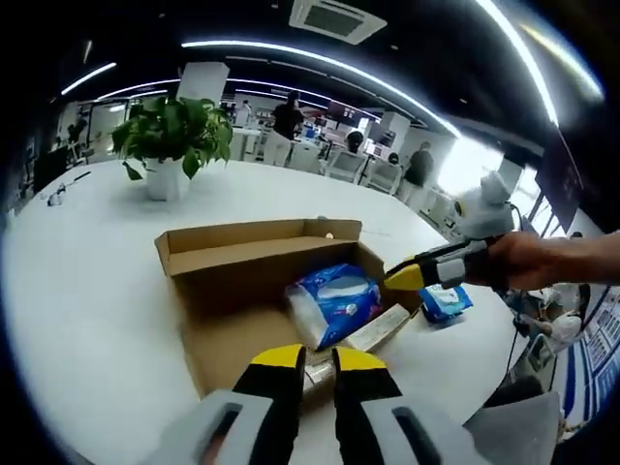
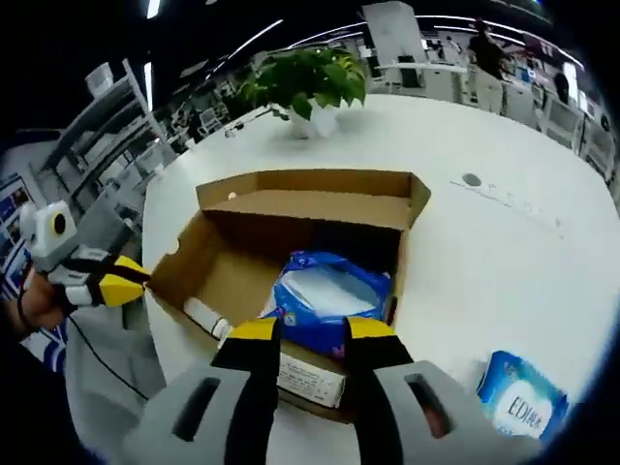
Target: Operate the shoe box by opening the lid, removing the specified soft item, and placing it in the target area until the item is outside and the box remains undamaged.
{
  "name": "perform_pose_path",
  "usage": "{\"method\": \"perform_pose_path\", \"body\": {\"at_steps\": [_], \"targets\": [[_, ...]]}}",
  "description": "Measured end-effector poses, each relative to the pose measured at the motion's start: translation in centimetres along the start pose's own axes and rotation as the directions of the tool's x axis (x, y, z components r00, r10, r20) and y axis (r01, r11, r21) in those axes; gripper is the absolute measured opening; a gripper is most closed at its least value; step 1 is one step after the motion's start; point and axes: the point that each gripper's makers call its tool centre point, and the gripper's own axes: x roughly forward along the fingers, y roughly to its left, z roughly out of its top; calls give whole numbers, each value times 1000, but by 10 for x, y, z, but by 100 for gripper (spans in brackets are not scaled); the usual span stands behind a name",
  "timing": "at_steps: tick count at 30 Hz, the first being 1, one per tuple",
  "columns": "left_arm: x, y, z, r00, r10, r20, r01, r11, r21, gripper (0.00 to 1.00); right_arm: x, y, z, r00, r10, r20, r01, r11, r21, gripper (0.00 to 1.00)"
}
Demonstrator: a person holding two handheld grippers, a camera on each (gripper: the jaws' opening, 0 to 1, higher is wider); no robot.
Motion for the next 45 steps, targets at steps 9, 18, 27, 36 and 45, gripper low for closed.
{"method": "perform_pose_path", "body": {"at_steps": [9,18,27,36,45], "targets": [[-2,-10,-10,1000,-22,-17,23,999,42,29,25,-6,11,996,10,-85,-26,983,-184,46],[-9,-11,-22,999,-29,-36,31,999,39,32,45,3,5,986,36,-164,-84,952,-294,64],[-7,-10,-31,998,-31,-51,33,999,41,33,60,8,-7,958,46,-281,-155,913,-378,69],[-4,-16,-32,997,-50,-58,52,998,37,33,76,14,-7,925,66,-374,-241,864,-442,68],[0,-21,-36,996,-62,-71,66,997,50,33,95,5,-18,904,37,-425,-264,831,-490,64]]}}
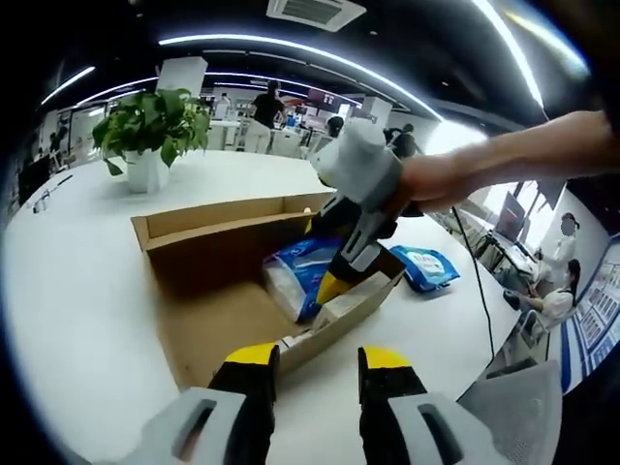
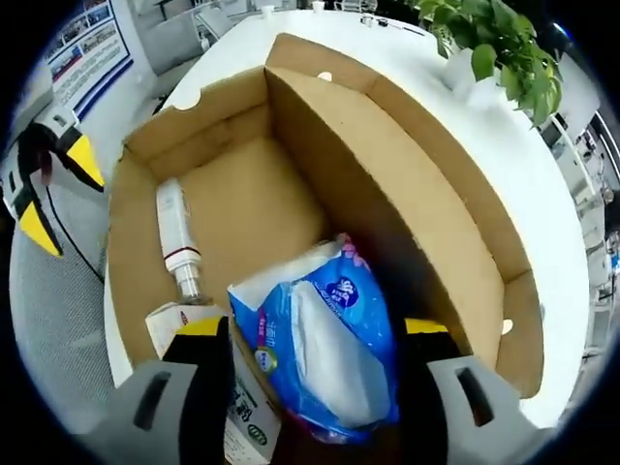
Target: Operate the shoe box by opening the lid, removing the specified soft item, and placing it in the target area until the item is outside and the box remains undamaged.
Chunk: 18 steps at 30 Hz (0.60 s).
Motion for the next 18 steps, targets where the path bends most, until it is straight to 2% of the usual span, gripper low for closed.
{"method": "perform_pose_path", "body": {"at_steps": [2,3,8,12,18], "targets": [[-1,-2,1,1000,-2,3,2,1000,1,33,7,-4,-3,1000,0,-18,0,1000,-13,63],[-1,-2,1,1000,-2,3,2,1000,1,33,9,-6,-8,999,-8,-51,5,999,-42,62],[-4,-3,1,1000,4,3,-4,1000,4,32,22,-7,-12,996,-25,-90,17,996,-93,60],[-6,-2,-1,1000,9,0,-9,1000,1,32,22,-8,-14,993,-20,-112,12,998,-69,62],[-8,-3,-2,1000,9,0,-9,1000,10,32,23,-8,-14,994,-28,-110,21,998,-66,62]]}}
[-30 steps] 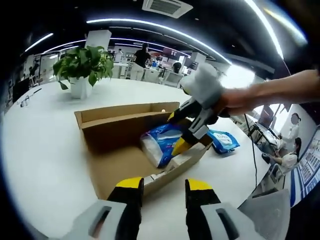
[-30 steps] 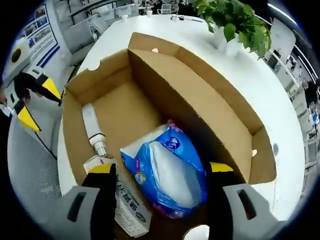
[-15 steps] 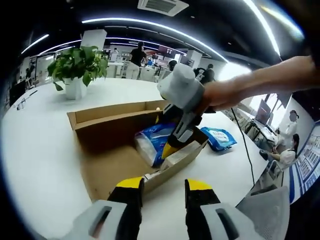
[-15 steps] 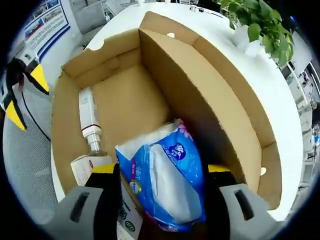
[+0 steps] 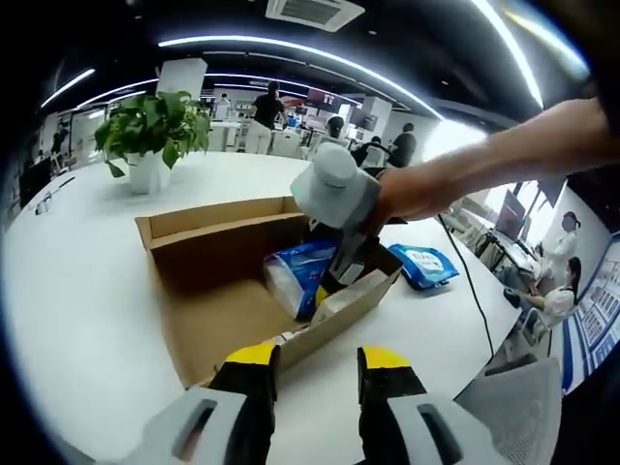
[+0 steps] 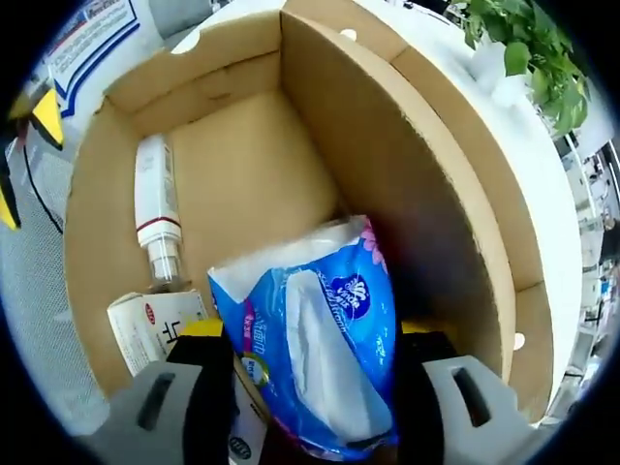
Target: Operate the shoe box by opening the lid, removing the specified soft item, and placing it in the target area until the item is outside and the box remains undamaged.
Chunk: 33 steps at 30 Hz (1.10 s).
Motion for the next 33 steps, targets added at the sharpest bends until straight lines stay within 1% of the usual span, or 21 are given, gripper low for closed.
{"method": "perform_pose_path", "body": {"at_steps": [4,7,8,9,12,13,15,19,22,24,27,30,33], "targets": [[0,-1,1,1000,-3,1,3,1000,5,32,0,1,-1,1000,-9,-7,10,1000,9,61],[-1,-2,0,1000,-4,1,4,1000,11,32,-1,2,-1,1000,-24,1,24,999,23,57],[-2,-2,-1,1000,-7,-1,7,1000,11,32,-1,2,-1,1000,-30,7,30,999,40,54],[-2,-3,-2,1000,-10,-3,10,1000,11,32,-2,4,0,999,-44,18,43,995,86,51],[-4,-3,-7,1000,-7,-8,7,1000,13,32,-4,9,2,998,-48,44,39,982,185,44],[-5,-3,-8,1000,-7,-9,7,1000,11,32,-6,8,2,997,-55,52,44,980,195,41],[-7,-4,-8,1000,-13,0,13,1000,-10,32,-7,8,1,997,-60,49,49,981,187,39],[-9,-5,-6,1000,-13,4,13,1000,5,32,-11,8,3,996,-72,58,61,982,181,34],[-9,-5,-6,1000,-15,7,15,1000,2,32,-13,6,3,994,-81,71,66,979,191,33],[-10,-4,-5,1000,-15,13,15,1000,1,31,-18,3,7,991,-100,94,79,976,204,33],[-10,-5,-4,999,-24,23,24,1000,-6,31,-28,-2,16,983,-126,134,91,965,245,32],[-10,-5,-4,999,-27,24,27,1000,5,31,-45,8,22,978,-141,157,97,961,261,31],[-10,-5,-4,999,-31,28,31,1000,1,31,-47,11,23,973,-150,178,103,963,249,31]]}}
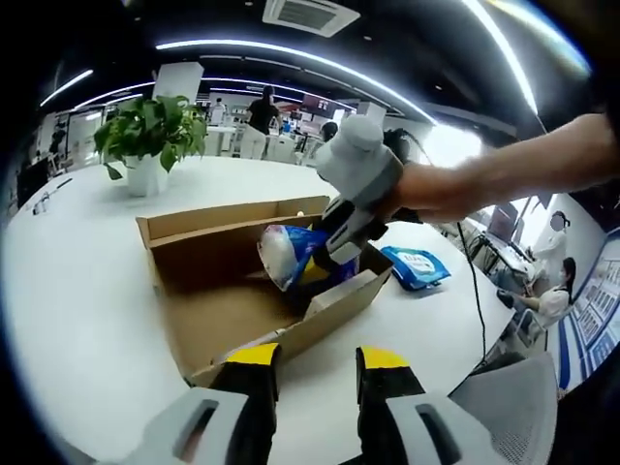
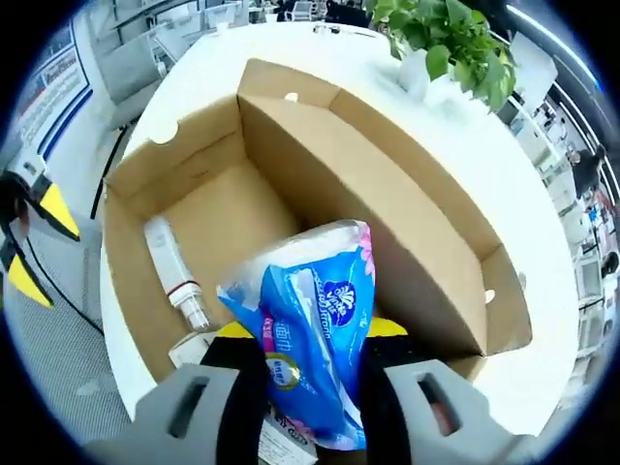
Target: Operate the shoe box by opening the lid, removing the specified soft item, and placing it in the target area until the item is outside and the box remains undamaged.
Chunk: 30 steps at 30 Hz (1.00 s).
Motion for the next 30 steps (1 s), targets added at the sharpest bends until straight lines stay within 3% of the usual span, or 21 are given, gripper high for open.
{"method": "perform_pose_path", "body": {"at_steps": [17,24,30], "targets": [[7,-7,-8,999,-32,-31,32,999,18,31,-75,-27,17,982,-116,150,119,993,-8,31],[10,-14,-7,998,-42,-41,43,999,22,31,-104,-39,8,967,-165,194,166,986,13,31],[12,-22,-7,998,-49,-50,50,999,22,31,-122,-49,-13,958,-200,205,190,979,68,31]]}}
